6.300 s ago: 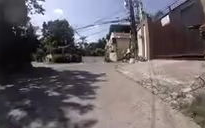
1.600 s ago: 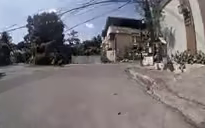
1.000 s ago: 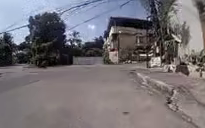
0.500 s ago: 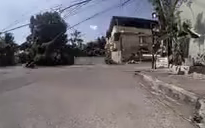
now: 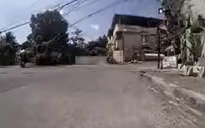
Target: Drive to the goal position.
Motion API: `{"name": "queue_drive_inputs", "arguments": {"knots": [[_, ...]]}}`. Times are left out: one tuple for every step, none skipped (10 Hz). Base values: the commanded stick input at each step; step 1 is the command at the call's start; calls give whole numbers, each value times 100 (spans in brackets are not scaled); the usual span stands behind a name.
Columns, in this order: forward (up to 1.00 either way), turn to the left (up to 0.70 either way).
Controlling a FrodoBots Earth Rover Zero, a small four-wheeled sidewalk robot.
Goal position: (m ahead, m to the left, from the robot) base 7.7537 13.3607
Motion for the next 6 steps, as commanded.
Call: {"name": "queue_drive_inputs", "arguments": {"knots": [[100,0],[100,0],[100,0],[100,0],[100,0],[100,0]]}}
